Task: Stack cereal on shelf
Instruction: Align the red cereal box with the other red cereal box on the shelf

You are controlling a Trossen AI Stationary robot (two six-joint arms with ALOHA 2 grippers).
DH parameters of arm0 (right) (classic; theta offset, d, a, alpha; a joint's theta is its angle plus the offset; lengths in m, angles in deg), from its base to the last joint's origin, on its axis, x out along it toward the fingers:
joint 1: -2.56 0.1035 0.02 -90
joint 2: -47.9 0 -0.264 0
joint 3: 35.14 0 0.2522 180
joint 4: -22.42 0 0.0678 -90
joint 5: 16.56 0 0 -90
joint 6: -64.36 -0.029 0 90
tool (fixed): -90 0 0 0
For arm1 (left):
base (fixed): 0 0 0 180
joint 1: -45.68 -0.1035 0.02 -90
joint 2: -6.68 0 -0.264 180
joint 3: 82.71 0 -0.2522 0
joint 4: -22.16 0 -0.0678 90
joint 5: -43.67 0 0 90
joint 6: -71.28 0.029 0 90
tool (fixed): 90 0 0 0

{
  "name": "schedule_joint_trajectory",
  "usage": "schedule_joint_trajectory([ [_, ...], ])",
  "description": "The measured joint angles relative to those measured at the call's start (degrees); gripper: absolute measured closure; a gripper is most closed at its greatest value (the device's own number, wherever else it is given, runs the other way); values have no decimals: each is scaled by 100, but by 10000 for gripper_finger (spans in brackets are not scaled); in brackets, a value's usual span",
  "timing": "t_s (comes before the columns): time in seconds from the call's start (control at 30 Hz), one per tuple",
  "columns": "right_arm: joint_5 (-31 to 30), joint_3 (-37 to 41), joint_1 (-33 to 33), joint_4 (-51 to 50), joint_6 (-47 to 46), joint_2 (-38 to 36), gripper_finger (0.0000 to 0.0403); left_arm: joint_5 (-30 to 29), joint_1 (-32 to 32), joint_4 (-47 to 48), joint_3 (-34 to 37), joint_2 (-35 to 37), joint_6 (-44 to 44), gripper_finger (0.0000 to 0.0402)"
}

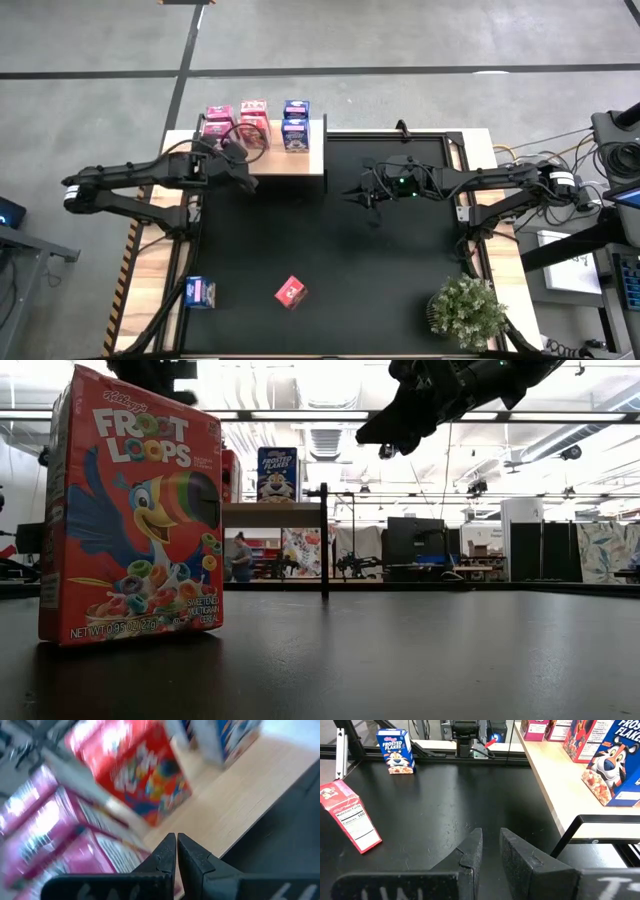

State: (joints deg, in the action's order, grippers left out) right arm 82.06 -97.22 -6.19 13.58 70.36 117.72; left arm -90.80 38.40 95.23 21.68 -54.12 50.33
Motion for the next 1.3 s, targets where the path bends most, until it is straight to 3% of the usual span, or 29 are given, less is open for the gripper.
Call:
schedule_joint_trajectory([
  [0.2, -9, 0, 0, -7, 0, 0, 344, 21, 367, -21, -837, 72, 958, 402],
  [0.37, -13, 0, 0, -26, -2, 0, 344, 501, 738, -624, -1078, 356, 1782, 402],
  [0.63, -17, 0, 297, 42, -167, 0, 344, 1641, 1259, -2864, 116, 1160, 2747, 402],
  [0.97, -328, -1, 1051, 399, -608, 0, 344, 2083, 1411, -4907, 1433, 1775, 3053, 402],
  [1.13, -775, 0, 1565, 701, -610, 0, 344, 2573, 1411, -5537, 1815, 1947, 2960, 402],
  [1.3, -1113, 0, 1976, 944, -608, 0, 344, 2599, 1411, -5674, 1894, 2009, 2809, 402],
])
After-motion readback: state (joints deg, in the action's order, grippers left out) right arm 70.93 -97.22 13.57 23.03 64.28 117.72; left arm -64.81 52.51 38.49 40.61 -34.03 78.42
